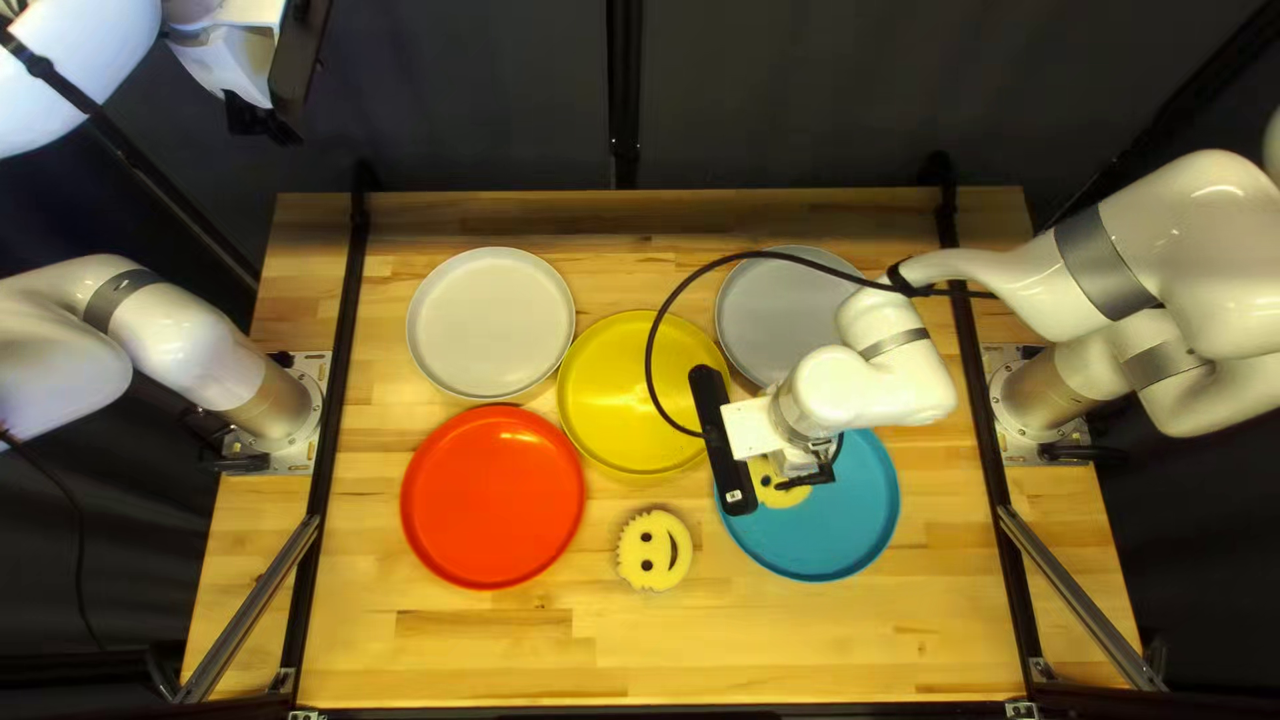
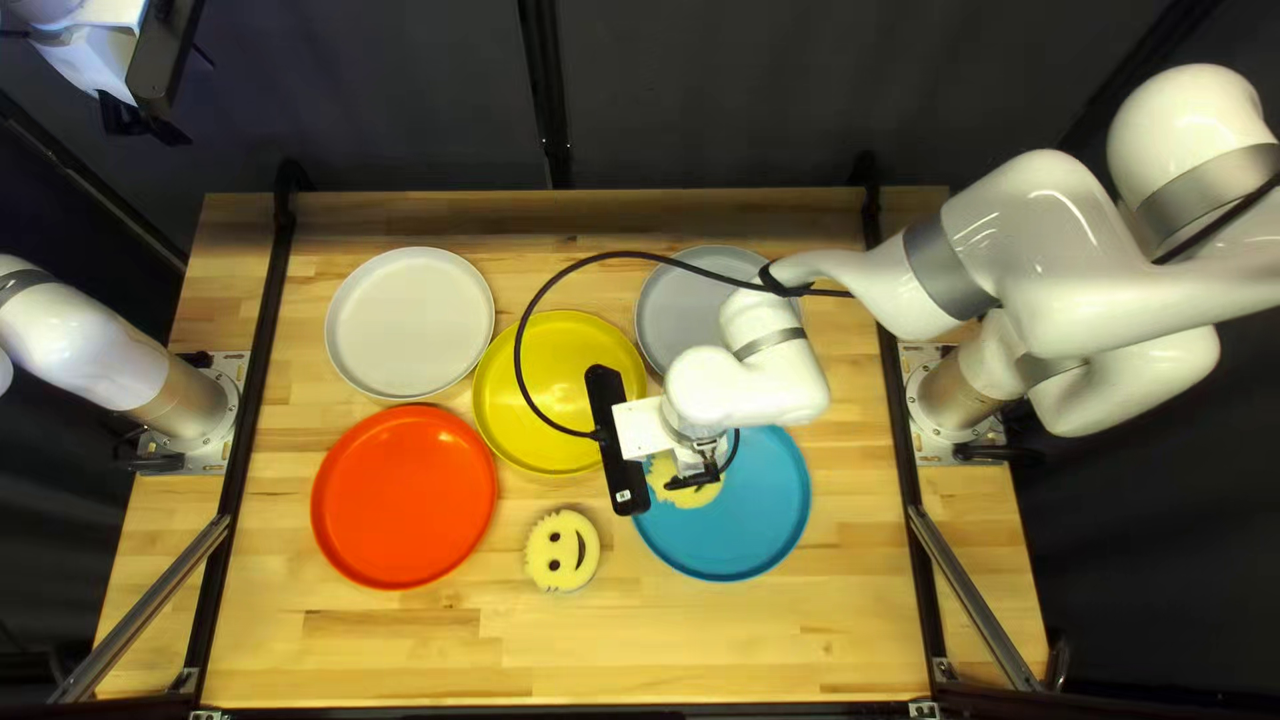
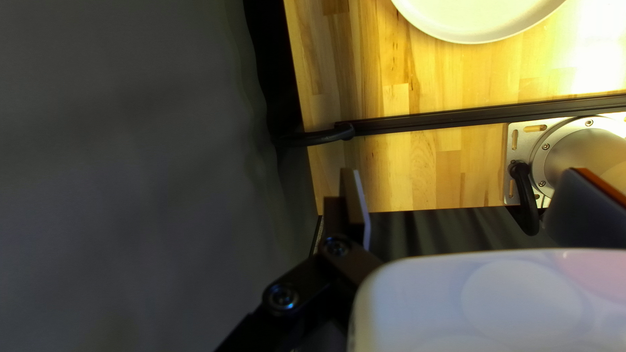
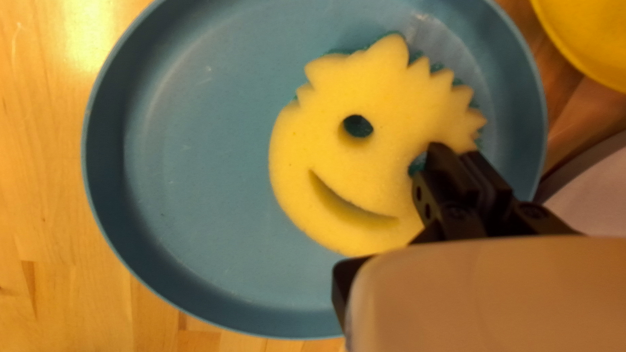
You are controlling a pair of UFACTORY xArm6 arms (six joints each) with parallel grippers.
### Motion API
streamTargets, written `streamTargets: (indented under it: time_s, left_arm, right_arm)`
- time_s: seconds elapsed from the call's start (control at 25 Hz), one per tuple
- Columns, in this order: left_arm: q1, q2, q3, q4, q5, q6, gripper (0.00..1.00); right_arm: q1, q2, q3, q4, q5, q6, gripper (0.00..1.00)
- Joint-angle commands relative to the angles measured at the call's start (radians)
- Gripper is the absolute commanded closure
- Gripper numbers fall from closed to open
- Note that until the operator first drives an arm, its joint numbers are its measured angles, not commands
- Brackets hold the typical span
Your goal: Pick up sponge and scrub the plate
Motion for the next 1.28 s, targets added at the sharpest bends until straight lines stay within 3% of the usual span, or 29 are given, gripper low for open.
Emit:
streamTargets:
  time_s: [0.04, 0.56, 0.72, 1.28]
  left_arm:
    - [0.000, 0.000, 0.000, 0.000, 0.000, 0.000, 0.00]
    - [0.000, 0.000, 0.000, 0.000, 0.000, 0.000, 0.00]
    - [0.000, 0.000, 0.000, 0.000, 0.000, 0.000, 0.00]
    - [0.000, 0.000, 0.000, 0.000, 0.000, 0.000, 0.00]
  right_arm:
    - [0.047, -0.011, 0.014, -0.002, 0.006, 0.039, 1.00]
    - [0.215, -0.081, 0.088, -0.015, 0.024, 0.207, 1.00]
    - [0.186, -0.113, 0.122, -0.026, 0.007, 0.189, 1.00]
    - [-0.043, -0.127, 0.175, -0.082, -0.127, -0.002, 1.00]
